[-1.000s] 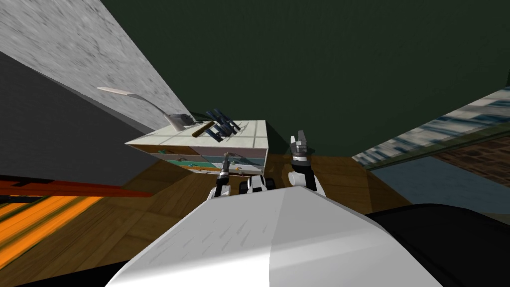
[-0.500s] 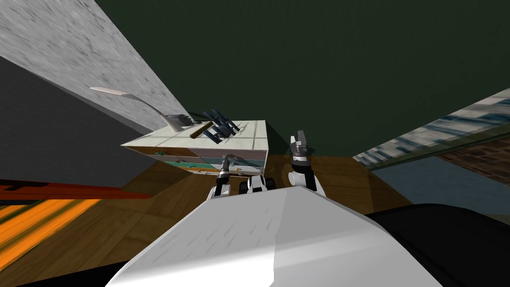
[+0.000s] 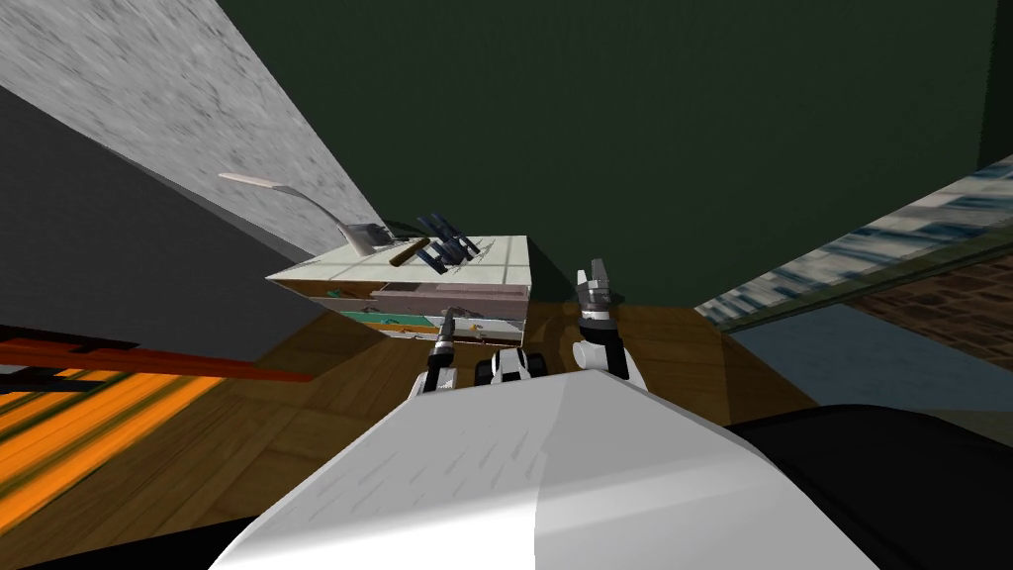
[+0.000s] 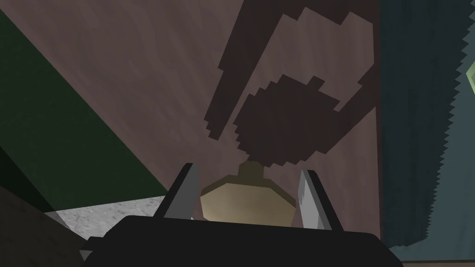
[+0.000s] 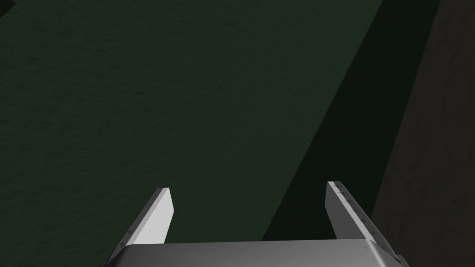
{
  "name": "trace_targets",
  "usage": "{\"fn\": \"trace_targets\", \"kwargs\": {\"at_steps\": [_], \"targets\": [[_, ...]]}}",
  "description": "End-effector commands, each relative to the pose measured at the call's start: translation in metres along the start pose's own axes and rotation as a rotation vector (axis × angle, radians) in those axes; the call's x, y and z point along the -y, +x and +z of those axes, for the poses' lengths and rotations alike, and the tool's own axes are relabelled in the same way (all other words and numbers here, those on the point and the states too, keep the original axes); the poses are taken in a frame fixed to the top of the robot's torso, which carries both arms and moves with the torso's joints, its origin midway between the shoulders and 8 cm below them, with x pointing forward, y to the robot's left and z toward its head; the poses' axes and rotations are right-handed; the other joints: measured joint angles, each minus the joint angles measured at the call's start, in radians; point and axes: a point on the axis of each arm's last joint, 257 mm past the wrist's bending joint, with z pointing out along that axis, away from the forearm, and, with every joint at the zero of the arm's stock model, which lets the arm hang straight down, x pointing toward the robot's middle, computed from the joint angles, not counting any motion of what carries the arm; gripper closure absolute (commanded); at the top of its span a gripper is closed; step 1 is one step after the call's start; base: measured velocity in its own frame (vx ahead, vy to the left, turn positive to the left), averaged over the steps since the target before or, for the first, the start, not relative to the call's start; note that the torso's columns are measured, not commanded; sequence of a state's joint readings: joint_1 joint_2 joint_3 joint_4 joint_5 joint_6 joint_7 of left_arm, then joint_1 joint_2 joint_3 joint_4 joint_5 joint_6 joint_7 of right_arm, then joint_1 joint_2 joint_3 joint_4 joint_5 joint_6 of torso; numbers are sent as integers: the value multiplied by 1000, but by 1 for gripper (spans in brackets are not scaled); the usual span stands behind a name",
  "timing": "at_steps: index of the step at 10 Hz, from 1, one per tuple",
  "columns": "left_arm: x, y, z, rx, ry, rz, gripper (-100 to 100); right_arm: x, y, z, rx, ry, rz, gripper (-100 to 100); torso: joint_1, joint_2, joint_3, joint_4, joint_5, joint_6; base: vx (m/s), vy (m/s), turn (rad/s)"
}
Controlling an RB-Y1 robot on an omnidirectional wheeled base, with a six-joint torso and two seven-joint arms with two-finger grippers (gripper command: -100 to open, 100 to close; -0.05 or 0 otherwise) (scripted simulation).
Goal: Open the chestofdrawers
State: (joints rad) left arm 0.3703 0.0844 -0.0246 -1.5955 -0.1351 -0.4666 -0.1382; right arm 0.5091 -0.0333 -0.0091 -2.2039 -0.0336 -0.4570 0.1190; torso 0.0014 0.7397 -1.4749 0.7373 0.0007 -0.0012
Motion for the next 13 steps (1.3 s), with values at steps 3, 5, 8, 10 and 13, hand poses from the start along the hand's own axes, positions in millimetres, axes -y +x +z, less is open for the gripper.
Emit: {"fn": "trace_targets", "kwargs": {"at_steps": [3, 5, 8, 10, 13], "targets": [[-3, 0, -9, -9, -13, 0, 100, 0, 0, 0, 0, 0, 0, 0, 0, -1, -1, -1, 0, 0, -168, 41, 17], [-1, 2, -8, -12, -7, -2, 100, 0, 0, 0, 0, 0, 0, 0, 3, -3, -2, 0, 0, -1, -124, 40, -4], [-1, 3, -17, -18, -11, -2, 100, 0, 0, 0, 0, 0, 0, 0, 2, 0, 0, 0, 1, -1, -178, 40, 20], [2, 3, -17, -19, -1, -4, 100, 0, 0, 0, 0, 0, 0, 0, 1, 0, 0, -1, 1, -1, -175, 12, 30], [9, -3, -21, -20, -6, -2, -100, 0, 0, 0, 0, 0, 0, 0, 0, -2, -1, -1, 1, 1, -148, 27, 8]]}}
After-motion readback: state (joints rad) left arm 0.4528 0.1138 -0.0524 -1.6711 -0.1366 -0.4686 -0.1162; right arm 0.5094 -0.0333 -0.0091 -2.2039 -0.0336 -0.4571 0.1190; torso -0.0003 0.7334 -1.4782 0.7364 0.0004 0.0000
